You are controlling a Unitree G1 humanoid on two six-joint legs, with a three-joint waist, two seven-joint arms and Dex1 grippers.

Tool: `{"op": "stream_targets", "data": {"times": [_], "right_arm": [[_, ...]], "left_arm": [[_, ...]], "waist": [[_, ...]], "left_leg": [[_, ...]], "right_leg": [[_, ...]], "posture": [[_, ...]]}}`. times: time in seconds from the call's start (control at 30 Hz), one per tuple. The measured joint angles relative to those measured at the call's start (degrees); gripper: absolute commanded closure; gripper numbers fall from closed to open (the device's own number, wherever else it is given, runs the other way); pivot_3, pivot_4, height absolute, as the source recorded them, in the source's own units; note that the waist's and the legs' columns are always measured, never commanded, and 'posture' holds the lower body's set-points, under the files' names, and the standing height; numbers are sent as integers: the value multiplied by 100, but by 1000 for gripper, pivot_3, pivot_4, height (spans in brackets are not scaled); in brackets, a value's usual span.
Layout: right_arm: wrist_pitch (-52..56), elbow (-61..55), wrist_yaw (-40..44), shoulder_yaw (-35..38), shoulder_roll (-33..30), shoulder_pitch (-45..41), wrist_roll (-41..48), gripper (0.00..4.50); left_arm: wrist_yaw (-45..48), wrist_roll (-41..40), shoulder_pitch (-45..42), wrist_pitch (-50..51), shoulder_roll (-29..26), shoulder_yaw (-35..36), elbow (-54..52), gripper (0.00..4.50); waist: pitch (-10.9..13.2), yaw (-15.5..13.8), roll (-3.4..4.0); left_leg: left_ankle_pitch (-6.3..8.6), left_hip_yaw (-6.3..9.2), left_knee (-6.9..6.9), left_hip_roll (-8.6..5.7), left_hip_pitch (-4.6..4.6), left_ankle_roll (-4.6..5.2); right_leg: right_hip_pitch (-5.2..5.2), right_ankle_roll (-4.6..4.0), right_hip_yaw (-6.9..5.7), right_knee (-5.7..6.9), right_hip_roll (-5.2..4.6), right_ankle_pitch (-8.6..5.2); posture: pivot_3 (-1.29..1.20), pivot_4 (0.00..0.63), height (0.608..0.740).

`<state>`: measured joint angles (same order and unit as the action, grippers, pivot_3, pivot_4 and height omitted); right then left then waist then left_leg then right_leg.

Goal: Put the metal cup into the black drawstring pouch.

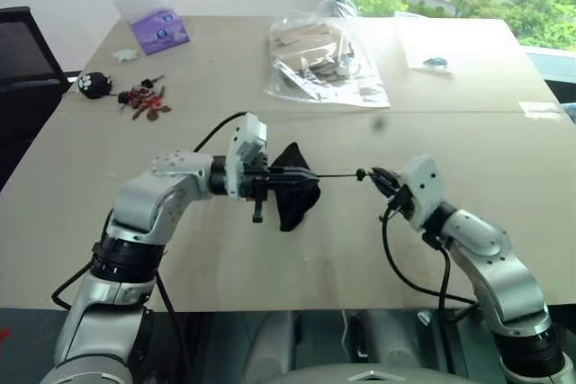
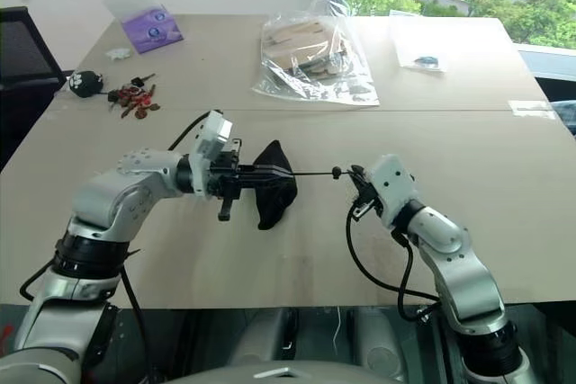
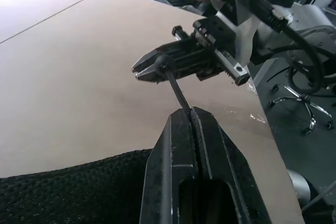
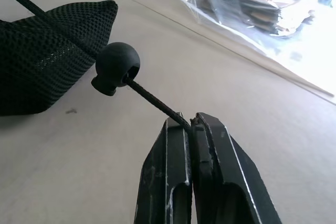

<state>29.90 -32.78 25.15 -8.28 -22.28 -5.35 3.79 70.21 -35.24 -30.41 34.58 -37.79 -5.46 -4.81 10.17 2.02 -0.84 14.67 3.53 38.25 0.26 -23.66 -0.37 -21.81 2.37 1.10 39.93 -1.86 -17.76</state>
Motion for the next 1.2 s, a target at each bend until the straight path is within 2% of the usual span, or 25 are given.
{"op": "stream_targets", "data": {"times": [0.03, 0.13, 0.17, 0.2, 0.3, 0.47, 0.57, 0.8, 0.93, 0.97, 1.0, 1.07, 1.1, 1.13, 1.2], "right_arm": [[-22, -79, -81, -15, -130, -26, -205, 4416], [-92, -154, -357, 21, -601, -337, -923, 4500], [-111, -153, -432, 101, -904, -518, -1236, 4500], [-132, -154, -440, 172, -993, -633, -1360, 4500], [-204, -172, -362, 213, -1251, -1060, -1607, 4500], [-278, -206, 206, 192, -1651, -2257, -1672, 4500], [-276, -215, 474, 87, -1672, -2609, -1673, 4500], [-303, -208, 766, -91, -1616, -2760, -1670, 4500], [-346, -207, 820, -100, -1565, -2758, -1675, 4500], [-355, -205, 824, -99, -1564, -2758, -1675, 4500], [-365, -197, 830, -98, -1563, -2759, -1675, 4500], [-374, -159, 829, -96, -1559, -2759, -1675, 4500], [-376, -133, 823, -93, -1550, -2761, -1679, 4500], [-377, -112, 818, -86, -1548, -2767, -1683, 4500], [-378, -94, 813, -64, -1547, -2768, -1695, 4500]], "left_arm": [[9, 6, -85, 25, 64, -24, 81, 4500], [34, -336, -308, 448, 198, 41, 148, 3678], [-50, -524, -426, 688, 264, 159, 148, 3235], [-112, -566, -492, 760, 320, 218, 146, 2650], [-653, -583, -721, 873, 777, 325, 141, 1304], [-1543, -417, -1306, 989, 1763, 81, 187, 1304], [-1786, -229, -1493, 739, 2245, -3, 458, 1304], [-2053, 288, -1803, -9, 2719, -50, 1030, 1304], [-2025, 331, -1837, -134, 2795, 39, 1114, 1304], [-2011, 335, -1836, -143, 2793, 43, 1114, 1680], [-1977, 335, -1836, -147, 2794, 47, 1114, 1829], [-1888, 328, -1836, -152, 2812, 41, 1114, 2621], [-1839, 314, -1835, -149, 2851, 34, 1113, 3259], [-1807, 298, -1835, -142, 2875, 30, 1111, 3486], [-1793, 265, -1832, -122, 2918, 24, 1106, 4235]], "waist": [[0, -6, 0], [0, -6, 0], [0, -7, 0], [0, -6, -1], [0, -8, 0], [1, -10, -1], [1, -9, -1], [1, -12, -1], [1, -2, -1], [1, -3, -1], [1, -5, 0], [1, -9, -1], [1, -11, -1], [1, -11, -1], [1, -14, -1]], "left_leg": [[0, 0, 3, 0, 0, 0], [0, 1, 6, -2, -3, 0], [0, 1, 7, -2, -2, 0], [0, 4, 6, -2, -2, -1], [-1, 4, 5, -1, -2, -2], [-6, 5, 9, -5, -7, -11], [-12, 4, 5, -4, -6, -20], [-12, 2, 6, -5, -7, -21], [-13, 2, 5, -4, -7, -21], [-13, 2, 5, -4, -7, -22], [-13, 3, 5, -4, -7, -22], [-13, 2, 6, -5, -7, -22], [-13, 2, 6, -5, -7, -22], [-13, 2, 6, -5, -7, -22], [-13, 3, 6, -5, -8, -22]], "right_leg": [[0, 0, -1, 0, 0, 0], [0, 1, -2, 1, 0, 0], [0, 1, -2, 1, 0, 0], [1, 1, -4, 1, 1, 0], [1, 1, -4, 1, 1, 0], [2, 1, -5, -3, -4, 0], [1, 1, -4, -3, -4, 0], [0, 1, -2, -4, -7, 0], [0, 1, -2, -4, -6, 0], [0, 1, -2, -3, -6, 0], [0, 1, -3, -4, -6, 0], [0, 1, -2, -4, -7, 0], [0, 1, -2, -4, -7, 0], [0, 1, -3, -4, -7, 0], [0, 1, -4, -4, -7, 0]], "posture": [[0, 150, 740], [0, 150, 740], [0, 150, 740], [0, 150, 740], [0, 150, 740], [0, 150, 740], [0, 150, 740], [0, 150, 740], [0, 150, 740], [0, 150, 740], [0, 150, 740], [0, 150, 740], [0, 150, 740], [0, 150, 740], [0, 150, 740]]}}
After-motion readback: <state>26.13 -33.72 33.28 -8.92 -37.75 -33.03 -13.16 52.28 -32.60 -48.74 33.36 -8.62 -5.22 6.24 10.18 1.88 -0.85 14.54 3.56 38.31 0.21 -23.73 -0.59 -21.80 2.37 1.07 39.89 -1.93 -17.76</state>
